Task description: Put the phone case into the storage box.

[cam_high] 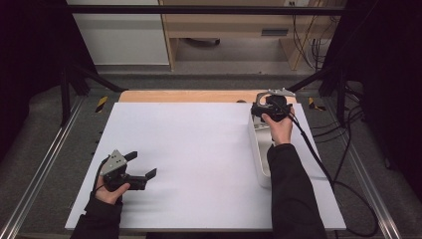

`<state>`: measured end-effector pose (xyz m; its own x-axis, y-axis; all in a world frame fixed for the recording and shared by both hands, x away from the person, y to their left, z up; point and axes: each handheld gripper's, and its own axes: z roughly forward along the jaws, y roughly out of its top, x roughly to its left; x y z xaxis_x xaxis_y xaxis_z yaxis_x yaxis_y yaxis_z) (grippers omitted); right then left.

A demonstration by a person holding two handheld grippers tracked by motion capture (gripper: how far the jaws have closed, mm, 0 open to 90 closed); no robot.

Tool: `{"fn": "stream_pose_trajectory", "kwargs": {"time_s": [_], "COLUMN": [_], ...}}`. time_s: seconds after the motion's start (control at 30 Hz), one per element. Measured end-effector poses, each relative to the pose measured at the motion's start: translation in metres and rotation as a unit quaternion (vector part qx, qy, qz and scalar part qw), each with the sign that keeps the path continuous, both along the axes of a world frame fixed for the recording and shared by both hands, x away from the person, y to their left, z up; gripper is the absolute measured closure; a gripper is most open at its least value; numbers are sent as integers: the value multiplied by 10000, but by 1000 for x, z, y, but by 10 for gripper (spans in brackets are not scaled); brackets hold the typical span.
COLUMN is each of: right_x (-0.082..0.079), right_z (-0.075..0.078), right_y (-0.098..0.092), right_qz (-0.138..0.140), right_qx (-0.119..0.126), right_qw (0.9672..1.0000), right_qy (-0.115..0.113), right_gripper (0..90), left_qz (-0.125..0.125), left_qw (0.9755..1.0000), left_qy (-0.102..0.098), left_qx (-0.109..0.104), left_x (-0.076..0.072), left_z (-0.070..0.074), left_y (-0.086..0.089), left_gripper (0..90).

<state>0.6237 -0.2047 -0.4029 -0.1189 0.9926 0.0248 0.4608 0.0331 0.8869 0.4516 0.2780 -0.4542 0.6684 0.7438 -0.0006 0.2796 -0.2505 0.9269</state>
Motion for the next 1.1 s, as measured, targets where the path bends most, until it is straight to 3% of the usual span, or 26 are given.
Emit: {"fn": "stream_pose_trajectory", "kwargs": {"time_s": [0.4,1.1], "right_x": [3,8], "right_z": [-5,-14], "right_y": [0,6], "right_qz": [3,-39], "right_qx": [15,-189], "right_qw": [10000,9998], "right_qy": [-6,89], "right_gripper": [113,111], "left_qz": [-5,-8], "left_qw": [10000,10000], "left_qy": [-6,-9], "left_qx": [3,2], "left_x": [0,0], "left_z": [0,0], "left_y": [0,0], "left_gripper": [4,5]}}
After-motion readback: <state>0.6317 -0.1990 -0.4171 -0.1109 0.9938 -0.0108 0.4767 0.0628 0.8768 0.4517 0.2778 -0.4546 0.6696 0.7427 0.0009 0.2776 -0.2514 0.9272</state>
